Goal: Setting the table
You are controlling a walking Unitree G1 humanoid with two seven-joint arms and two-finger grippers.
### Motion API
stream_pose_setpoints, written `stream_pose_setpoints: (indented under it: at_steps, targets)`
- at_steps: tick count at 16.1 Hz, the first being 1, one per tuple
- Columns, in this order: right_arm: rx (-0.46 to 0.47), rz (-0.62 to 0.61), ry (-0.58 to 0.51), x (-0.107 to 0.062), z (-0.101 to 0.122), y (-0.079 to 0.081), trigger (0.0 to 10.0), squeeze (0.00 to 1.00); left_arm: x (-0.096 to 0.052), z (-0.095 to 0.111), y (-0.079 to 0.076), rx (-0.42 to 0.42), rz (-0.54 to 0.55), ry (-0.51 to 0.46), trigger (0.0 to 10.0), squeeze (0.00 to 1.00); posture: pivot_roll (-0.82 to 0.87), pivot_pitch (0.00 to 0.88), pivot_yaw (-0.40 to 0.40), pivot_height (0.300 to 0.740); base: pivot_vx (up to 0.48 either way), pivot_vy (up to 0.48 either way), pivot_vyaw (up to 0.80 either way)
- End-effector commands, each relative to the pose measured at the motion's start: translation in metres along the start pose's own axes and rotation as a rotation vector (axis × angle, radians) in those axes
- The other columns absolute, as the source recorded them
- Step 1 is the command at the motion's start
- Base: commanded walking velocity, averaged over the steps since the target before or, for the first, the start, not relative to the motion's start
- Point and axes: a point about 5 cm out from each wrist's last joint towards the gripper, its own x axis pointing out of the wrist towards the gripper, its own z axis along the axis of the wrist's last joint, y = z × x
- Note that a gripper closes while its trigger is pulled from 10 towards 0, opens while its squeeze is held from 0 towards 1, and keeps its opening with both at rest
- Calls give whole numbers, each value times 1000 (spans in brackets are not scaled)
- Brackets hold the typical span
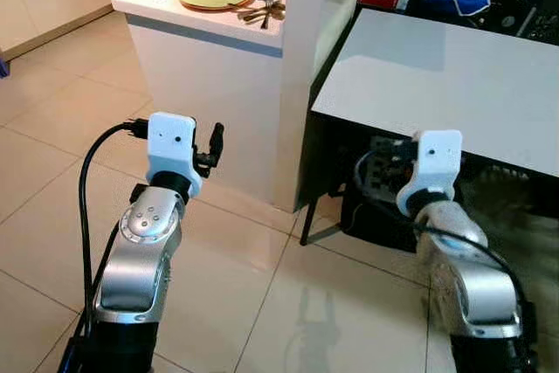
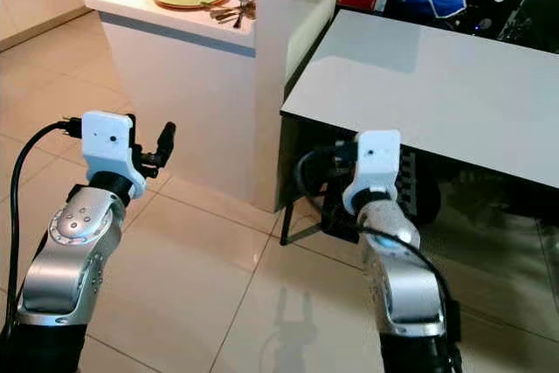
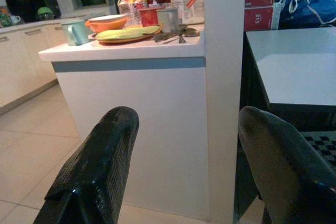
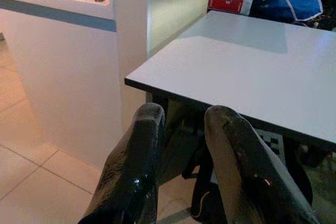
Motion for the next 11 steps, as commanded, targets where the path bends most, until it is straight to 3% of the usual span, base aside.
stream_pose_setpoints:
  at_steps: [1,2,5,7,11]
  targets:
    - [-14,7,-20,-1,6,1,10000,0,-1,0,1,16,-8,-4,10000,0,41,1,-12,740,319,0,800]
    - [-49,25,-28,0,7,4,10000,0,-1,2,2,7,-23,-9,10000,0,45,2,-14,740,352,0,800]
    - [-40,22,-29,4,7,5,10000,0,-1,9,6,22,-28,-35,10000,0,53,3,-11,740,416,0,800]
    - [16,39,-32,3,7,11,10000,0,-2,9,6,16,-23,-34,10000,0,54,5,-7,740,446,0,0]
    - [15,83,-27,0,3,18,10000,0,-8,5,8,4,-14,-24,10000,0,56,10,-3,740,480,0,0]
